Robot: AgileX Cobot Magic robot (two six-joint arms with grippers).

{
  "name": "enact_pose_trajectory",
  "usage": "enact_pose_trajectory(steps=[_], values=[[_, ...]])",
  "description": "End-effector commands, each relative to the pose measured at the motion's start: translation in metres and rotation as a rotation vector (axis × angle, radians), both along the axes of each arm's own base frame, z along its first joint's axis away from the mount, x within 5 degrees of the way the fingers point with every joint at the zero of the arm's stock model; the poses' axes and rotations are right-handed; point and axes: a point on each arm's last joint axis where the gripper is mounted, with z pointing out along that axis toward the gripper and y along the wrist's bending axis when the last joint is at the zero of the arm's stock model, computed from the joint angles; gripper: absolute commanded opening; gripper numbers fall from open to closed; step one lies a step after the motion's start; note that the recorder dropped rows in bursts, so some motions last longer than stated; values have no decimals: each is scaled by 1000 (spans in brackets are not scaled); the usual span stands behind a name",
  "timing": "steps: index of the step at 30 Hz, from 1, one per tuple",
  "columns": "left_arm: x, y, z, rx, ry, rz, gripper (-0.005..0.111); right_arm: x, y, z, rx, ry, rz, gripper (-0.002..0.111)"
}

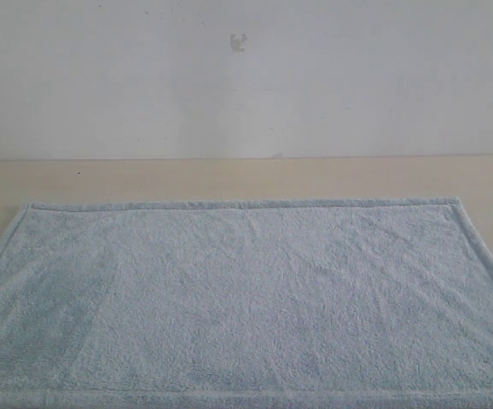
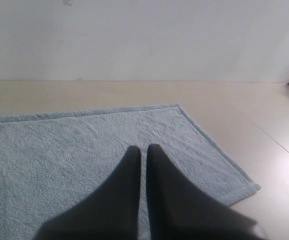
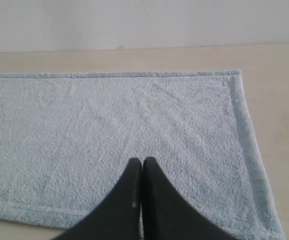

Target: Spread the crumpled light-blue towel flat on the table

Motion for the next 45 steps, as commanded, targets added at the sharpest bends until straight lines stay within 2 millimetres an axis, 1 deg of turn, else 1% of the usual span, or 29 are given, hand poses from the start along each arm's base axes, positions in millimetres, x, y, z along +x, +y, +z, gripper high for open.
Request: enact_pose_trajectory(steps=[1, 13, 17, 20, 25, 31, 32, 34, 36, 39, 43, 45], values=[[-1, 0, 1, -2, -8, -7, 4, 0, -1, 0, -4, -13, -7, 0], [-1, 0, 1, -2, -8, -7, 4, 0, -1, 0, -4, -13, -7, 0], [-1, 0, -3, 8, 1, -5, 4, 0, -1, 0, -4, -13, -7, 0], [-3, 0, -2, 5, -12, -5, 4, 0, -1, 0, -4, -13, -7, 0], [-12, 2, 2, -6, -58, -5, 4, 0, -1, 0, -2, -13, -8, 0], [-34, 10, 6, -44, -191, 20, 4, 0, -1, 0, -4, -13, -7, 0], [-34, 13, 5, -56, -221, 52, 4, 0, -1, 0, -4, -13, -7, 0], [-31, 18, -6, -53, -257, 129, 4, 0, -1, 0, -4, -13, -7, 0], [-26, 23, -19, 8, -284, 198, 4, 0, -1, 0, -2, -15, -8, 0], [-22, 30, -38, 19, -293, 287, 4, 0, -1, 0, -2, -15, -8, 0], [-19, 39, -67, 88, -358, 386, 4, 0, -1, 0, -4, -15, -7, 0], [-19, 41, -83, 79, -397, 409, 4, 0, -1, 0, -4, -15, -7, 0]])
